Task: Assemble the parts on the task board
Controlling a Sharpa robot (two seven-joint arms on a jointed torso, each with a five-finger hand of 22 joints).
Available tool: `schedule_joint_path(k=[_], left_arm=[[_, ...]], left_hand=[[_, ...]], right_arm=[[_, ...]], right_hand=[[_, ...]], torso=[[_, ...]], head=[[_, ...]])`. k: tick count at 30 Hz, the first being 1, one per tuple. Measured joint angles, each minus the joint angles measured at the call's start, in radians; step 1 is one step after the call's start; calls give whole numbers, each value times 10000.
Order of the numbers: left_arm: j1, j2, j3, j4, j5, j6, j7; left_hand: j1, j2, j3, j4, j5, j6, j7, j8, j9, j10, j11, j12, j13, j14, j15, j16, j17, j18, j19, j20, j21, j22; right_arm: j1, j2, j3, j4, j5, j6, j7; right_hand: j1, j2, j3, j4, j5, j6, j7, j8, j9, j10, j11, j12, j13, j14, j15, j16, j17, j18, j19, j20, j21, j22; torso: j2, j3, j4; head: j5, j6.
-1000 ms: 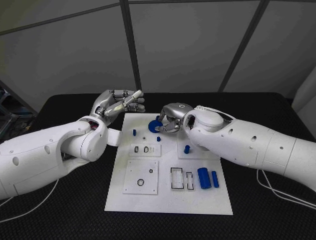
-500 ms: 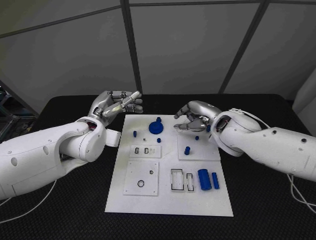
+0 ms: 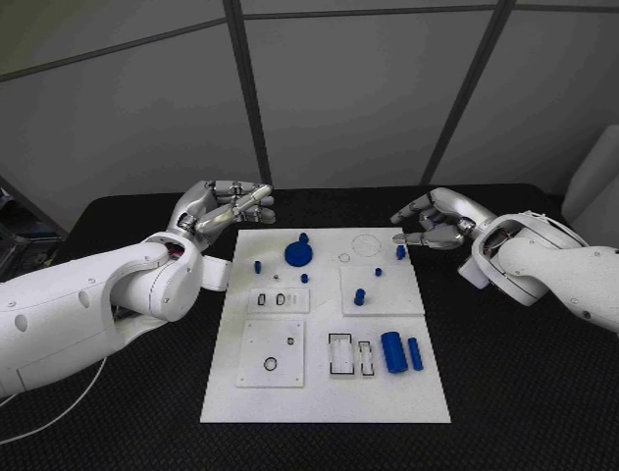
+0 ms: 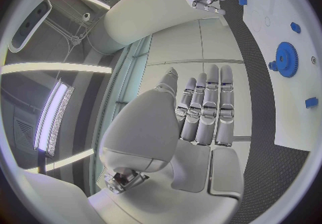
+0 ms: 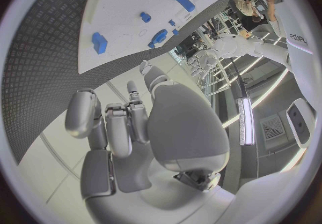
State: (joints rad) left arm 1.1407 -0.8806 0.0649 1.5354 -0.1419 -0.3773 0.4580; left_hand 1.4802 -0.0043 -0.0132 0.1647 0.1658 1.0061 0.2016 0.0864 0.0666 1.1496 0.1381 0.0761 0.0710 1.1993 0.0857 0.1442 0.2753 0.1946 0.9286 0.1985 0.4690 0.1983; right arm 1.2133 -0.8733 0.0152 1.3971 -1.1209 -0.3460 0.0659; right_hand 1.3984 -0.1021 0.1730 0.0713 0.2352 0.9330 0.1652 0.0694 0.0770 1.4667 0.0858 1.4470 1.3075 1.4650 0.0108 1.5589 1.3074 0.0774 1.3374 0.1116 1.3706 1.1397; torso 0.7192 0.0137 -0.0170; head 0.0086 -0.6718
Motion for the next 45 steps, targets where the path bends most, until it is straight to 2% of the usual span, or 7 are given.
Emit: schedule_joint_path(k=[1, 5, 11, 16, 28, 31, 45], left_arm=[[-2, 11, 0, -11, 0, 11, 1], [-11, 34, 0, -50, 0, 38, 6], [-23, 88, -1, -97, 0, 69, 14], [-33, 113, -2, -128, 0, 92, 20], [-40, 154, -2, -197, -1, 105, 27], [-40, 178, -1, -210, -2, 105, 27], [-41, 187, -1, -235, -2, 103, 27]], left_hand=[[45, 44, 36, -36, 0, 0, 0, 0, 0, 0, 0, 0, -6, 0, 0, -16, 14, -1, 0, 0, 0, 5], [123, -35, 50, -105, 0, 35, -35, 0, 0, 74, -4, -46, -10, 0, 0, -53, 31, -1, 0, 0, 0, 17], [155, -66, 63, -118, 0, 35, -35, 1, 0, 73, -4, -46, -9, 0, 0, -53, 44, -1, -35, -35, 0, 16], [163, -74, 77, -132, 0, 35, -35, 3, 0, 73, -4, -46, -9, 0, 0, -53, 49, -1, -35, -35, 0, 16], [202, -34, 77, -132, 0, 34, -35, 4, 0, 73, -4, -46, -17, 0, 0, -51, 58, -2, -34, -35, 0, 19], [202, -34, 77, -132, 0, 35, -35, 4, 0, 72, -4, -46, -17, 0, 0, -50, 60, -1, -34, -35, 0, 24], [202, -34, 104, -159, 0, 71, 1, -34, 0, 72, -3, -46, -16, 0, 0, -59, 61, -2, -34, -35, 0, 23]], right_arm=[[0, -2, 0, -117, 39, 23, 54], [-12, 10, -1, -458, 89, 110, 183], [-80, 128, -5, -947, 91, 285, 283], [-128, 219, -6, -1152, 75, 475, 317], [-261, 346, -7, -1432, -148, 949, 319], [-318, 379, -7, -1445, -210, 1041, 312], [-395, 551, -7, -1521, -377, 1296, 301]], right_hand=[[18, 0, -29, -29, 0, 0, 0, 0, 0, 0, 0, 0, 0, 0, 0, 0, 0, -1, 12, -12, 0, 0], [18, 0, -11, -71, 0, 0, 0, 0, 0, 0, 0, 0, 0, 0, 0, 0, 0, -1, 12, -12, 0, -1], [71, -53, -11, -71, 0, 0, 0, 0, -9, 0, 0, 0, 0, 0, 0, 0, 0, 0, 12, -11, 0, -1], [73, -51, -16, -121, 40, 0, 0, 0, -9, 0, 0, 0, 0, 0, 0, 0, -1, 0, 12, -11, 0, -11], [122, -1, 11, -147, 81, 0, 0, 0, -8, 0, -1, 0, 0, 0, 0, 0, -1, -1, 11, -11, 0, -15], [121, -1, 11, -147, 81, -1, 0, 0, -8, 0, 0, 0, 0, 0, 0, 0, 0, -1, 11, -11, 0, 5], [162, 40, 42, -178, 81, 35, 35, 0, -8, 0, -1, 0, 0, 0, 0, 0, 6, 0, 11, -11, 0, 44]], torso=[[-1, 2, 0], [-1, 1, 4], [0, -18, 15], [4, -29, 25], [8, -32, 6], [8, -35, -1], [12, -38, 11]], head=[[-18, -1], [-33, -16], [-1, -1], [34, 67], [89, 79], [87, 31], [93, -38]])
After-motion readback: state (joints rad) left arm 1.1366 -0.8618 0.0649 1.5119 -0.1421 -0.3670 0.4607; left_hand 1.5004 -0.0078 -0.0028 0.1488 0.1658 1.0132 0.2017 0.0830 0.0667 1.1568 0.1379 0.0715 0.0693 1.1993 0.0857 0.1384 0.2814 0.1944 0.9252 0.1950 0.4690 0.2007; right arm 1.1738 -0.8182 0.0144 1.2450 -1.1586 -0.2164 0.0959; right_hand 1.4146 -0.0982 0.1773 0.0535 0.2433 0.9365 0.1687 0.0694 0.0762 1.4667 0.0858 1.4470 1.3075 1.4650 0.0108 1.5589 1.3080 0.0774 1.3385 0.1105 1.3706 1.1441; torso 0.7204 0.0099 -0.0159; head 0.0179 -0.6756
